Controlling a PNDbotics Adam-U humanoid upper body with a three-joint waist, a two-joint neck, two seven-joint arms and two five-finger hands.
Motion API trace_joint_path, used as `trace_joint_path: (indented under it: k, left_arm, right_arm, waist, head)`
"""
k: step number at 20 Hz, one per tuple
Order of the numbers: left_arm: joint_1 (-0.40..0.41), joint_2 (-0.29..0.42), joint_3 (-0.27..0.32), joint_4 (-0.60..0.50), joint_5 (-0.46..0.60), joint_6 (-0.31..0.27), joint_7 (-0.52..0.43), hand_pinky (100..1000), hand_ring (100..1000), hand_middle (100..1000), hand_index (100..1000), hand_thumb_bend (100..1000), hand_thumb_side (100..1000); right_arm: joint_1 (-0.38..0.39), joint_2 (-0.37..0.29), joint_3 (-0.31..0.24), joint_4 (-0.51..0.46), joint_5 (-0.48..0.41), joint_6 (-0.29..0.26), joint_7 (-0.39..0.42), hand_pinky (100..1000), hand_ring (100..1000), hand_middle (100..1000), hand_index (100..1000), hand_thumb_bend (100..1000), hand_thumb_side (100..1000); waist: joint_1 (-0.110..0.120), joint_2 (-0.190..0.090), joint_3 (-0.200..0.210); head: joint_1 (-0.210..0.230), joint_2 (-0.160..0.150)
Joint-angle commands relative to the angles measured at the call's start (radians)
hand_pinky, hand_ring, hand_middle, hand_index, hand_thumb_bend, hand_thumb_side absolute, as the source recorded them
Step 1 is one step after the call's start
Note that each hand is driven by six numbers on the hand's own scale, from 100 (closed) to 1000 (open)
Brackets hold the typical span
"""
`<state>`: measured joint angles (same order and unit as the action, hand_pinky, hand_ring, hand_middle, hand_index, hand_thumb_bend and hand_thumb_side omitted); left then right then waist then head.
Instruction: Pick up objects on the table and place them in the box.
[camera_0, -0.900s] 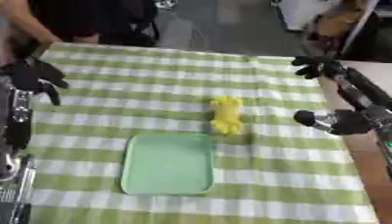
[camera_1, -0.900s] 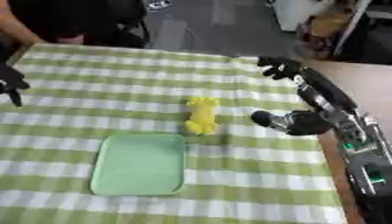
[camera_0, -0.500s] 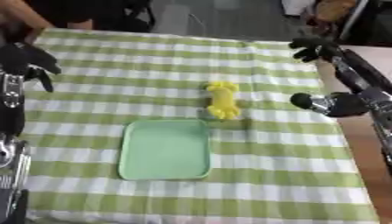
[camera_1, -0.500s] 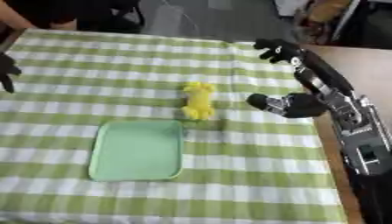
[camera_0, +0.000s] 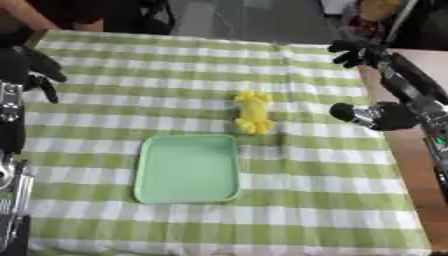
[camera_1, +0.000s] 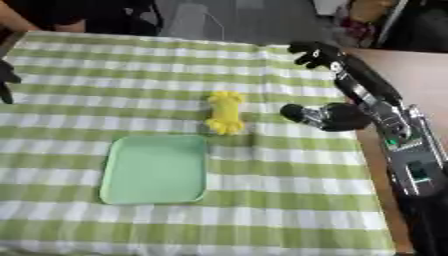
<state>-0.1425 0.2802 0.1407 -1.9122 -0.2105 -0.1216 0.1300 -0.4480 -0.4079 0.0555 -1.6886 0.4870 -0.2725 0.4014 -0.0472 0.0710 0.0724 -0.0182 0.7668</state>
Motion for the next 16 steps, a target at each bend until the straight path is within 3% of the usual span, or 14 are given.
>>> trace_joint_path:
  k: [1,9,16]
  left_arm:
    - [-0.010,0.026,-0.003,-0.020,-0.003,0.000,-0.001,233,427,462,425,679,1000]
    - [-0.009,0.031,-0.009,-0.019,-0.001,-0.001,-0.007,232,428,462,424,679,1000]
    - [-0.010,0.031,-0.010,-0.018,-0.001,-0.002,-0.008,232,428,461,425,679,1000]
  right_arm:
    - [-0.035,-0.058,0.011,-0.015,0.001,-0.008,0.015,820,823,894,983,689,759]
    - [-0.164,-0.249,0.143,0.010,0.011,-0.077,0.149,915,903,940,977,693,691]
    - [-0.202,-0.268,0.168,0.016,0.007,-0.097,0.183,917,905,941,977,687,692]
  waist:
    - [0.002,-0.016,0.004]
    - [-0.006,-0.022,0.016]
    - [-0.006,-0.022,0.018]
  head:
    - [-0.006,0.000]
    - [-0.010,-0.004]
    - [-0.008,-0.007]
